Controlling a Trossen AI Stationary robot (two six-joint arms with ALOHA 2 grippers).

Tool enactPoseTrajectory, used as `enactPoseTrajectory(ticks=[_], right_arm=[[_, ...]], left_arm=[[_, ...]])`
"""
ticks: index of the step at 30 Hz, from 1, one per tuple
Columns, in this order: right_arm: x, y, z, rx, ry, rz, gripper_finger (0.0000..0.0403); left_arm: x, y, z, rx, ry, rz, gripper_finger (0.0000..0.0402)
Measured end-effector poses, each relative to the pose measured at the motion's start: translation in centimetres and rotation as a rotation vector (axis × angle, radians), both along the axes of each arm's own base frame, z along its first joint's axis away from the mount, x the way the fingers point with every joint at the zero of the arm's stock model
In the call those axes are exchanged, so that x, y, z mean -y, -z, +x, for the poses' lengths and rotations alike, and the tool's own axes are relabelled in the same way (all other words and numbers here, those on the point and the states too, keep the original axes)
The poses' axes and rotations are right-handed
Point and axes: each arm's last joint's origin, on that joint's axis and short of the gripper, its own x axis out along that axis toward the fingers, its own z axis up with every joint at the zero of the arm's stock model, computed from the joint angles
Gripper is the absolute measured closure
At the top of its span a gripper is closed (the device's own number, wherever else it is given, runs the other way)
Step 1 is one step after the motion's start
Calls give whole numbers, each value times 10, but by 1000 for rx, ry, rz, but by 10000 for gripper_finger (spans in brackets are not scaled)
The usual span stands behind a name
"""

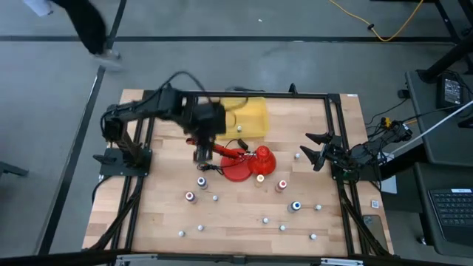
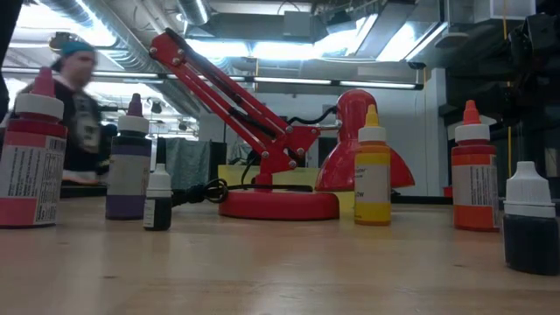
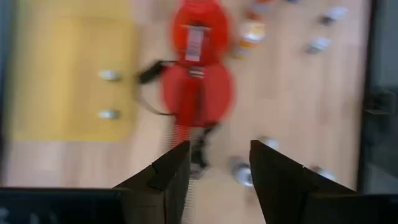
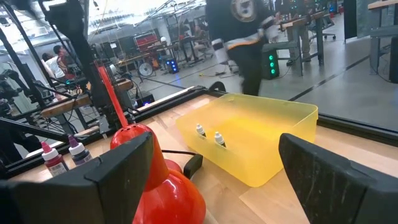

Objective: Pick & Place food coloring
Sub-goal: Put the black food coloring bottle into the yellow bin

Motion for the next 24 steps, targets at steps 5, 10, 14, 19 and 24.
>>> enactPoseTrajectory(ticks=[5,10,14,19,24], right_arm=[[0,0,0,0,0,0,56],[0,0,0,0,1,0,56],[0,0,0,0,0,0,56],[0,0,0,0,0,0,56],[0,0,0,0,0,0,56]], left_arm=[[49,0,-5,-21,-2,-118,243],[82,0,-13,-65,-196,-252,247],[98,0,-18,-83,-381,-318,247],[118,6,-22,-113,-615,-383,253],[135,29,-18,-215,-811,-412,261]])
